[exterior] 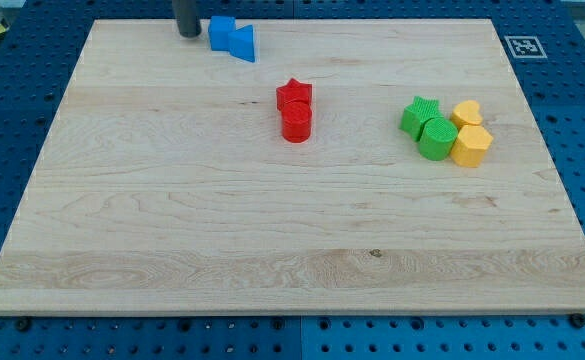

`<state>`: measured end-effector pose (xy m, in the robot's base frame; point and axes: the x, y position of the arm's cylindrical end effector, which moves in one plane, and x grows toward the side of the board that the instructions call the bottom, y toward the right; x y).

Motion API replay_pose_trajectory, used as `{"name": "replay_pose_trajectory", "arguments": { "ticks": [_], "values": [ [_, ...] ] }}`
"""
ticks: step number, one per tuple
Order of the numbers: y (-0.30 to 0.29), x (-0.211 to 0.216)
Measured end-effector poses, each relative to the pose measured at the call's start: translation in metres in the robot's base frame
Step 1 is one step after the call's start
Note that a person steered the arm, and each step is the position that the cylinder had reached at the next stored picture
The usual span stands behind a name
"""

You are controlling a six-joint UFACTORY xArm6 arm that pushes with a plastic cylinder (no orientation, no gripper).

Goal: Push the blue cube along with the blue triangle to the red star

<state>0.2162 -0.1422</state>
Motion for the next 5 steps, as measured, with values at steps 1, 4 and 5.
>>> {"name": "replay_pose_trajectory", "arguments": {
  "ticks": [1,4,5],
  "values": [
    [0.020,0.000],
    [0.046,0.001],
    [0.046,0.012]
  ]
}}
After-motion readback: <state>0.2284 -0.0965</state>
